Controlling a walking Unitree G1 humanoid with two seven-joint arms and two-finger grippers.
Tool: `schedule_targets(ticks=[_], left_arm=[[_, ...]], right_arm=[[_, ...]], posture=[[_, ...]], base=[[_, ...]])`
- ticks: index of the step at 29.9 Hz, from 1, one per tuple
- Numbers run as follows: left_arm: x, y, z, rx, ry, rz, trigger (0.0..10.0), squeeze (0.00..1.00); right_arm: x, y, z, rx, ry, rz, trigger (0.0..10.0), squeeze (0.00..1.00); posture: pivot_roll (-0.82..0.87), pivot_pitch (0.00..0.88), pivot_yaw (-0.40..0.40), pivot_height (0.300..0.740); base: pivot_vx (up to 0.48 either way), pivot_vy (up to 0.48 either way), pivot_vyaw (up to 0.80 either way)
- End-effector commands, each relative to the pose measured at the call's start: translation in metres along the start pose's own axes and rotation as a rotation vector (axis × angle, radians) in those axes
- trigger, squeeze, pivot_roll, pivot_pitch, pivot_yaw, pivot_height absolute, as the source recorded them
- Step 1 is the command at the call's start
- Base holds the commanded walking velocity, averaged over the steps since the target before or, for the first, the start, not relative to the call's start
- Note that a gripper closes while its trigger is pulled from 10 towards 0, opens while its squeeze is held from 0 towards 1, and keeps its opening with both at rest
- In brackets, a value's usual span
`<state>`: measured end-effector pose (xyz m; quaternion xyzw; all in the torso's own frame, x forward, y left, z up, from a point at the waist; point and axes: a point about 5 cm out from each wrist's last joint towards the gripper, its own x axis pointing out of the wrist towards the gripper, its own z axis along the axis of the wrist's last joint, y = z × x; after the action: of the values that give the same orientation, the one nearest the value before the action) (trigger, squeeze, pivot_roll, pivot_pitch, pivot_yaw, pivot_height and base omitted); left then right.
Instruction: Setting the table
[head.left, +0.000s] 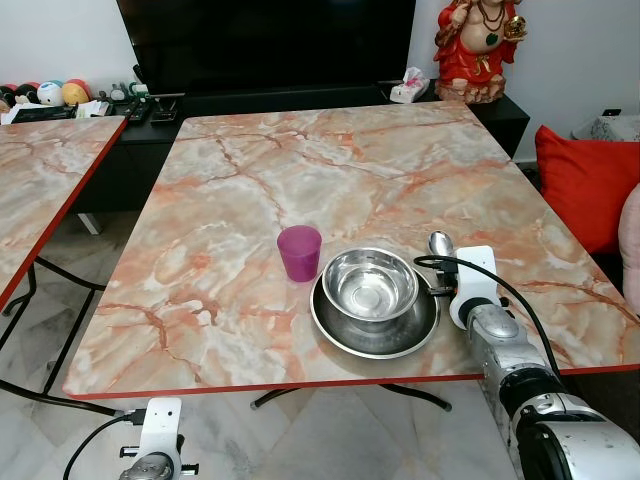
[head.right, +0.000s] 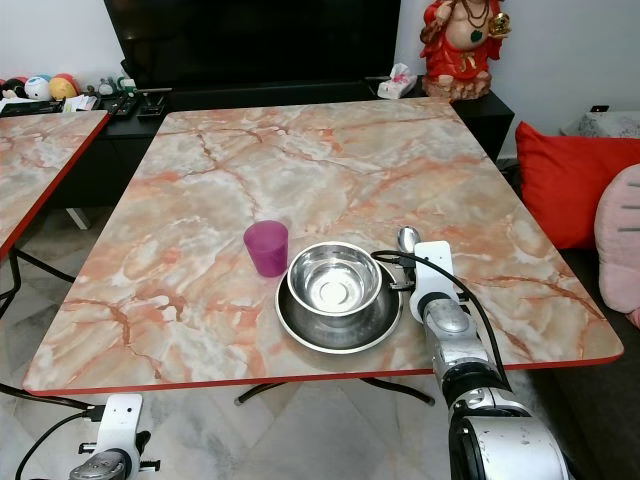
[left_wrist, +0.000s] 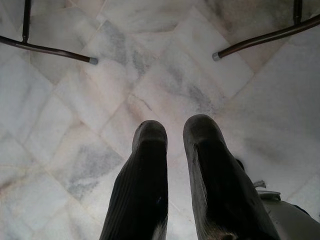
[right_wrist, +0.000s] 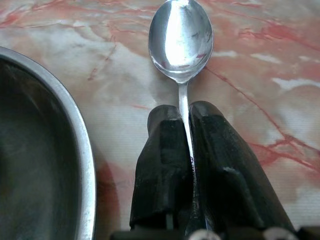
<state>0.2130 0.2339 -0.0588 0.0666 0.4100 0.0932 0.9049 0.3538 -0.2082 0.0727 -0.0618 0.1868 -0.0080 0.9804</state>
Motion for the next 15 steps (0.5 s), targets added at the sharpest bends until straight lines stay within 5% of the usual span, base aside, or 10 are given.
schedule_targets(ticks=[1,15], left_arm=[[0.0001,0.0024,0.0004,0.006,0.0,0.0,10.0,0.0],[0.0004,0.0011,0.0023,0.006,-0.005,-0.002,10.0,0.0]], right_arm=[[-0.0001,0.0038,-0.0069,0.003,0.042,0.019,10.0,0.0],[-0.0001,0.0068,-0.008,0.002,0.046,0.033,10.0,0.0]], posture=[[0.05,0.0,0.055,0.74],[0.05,0.0,0.055,0.74]], base=[[0.0,0.0,0.0],[0.0,0.0,0.0]])
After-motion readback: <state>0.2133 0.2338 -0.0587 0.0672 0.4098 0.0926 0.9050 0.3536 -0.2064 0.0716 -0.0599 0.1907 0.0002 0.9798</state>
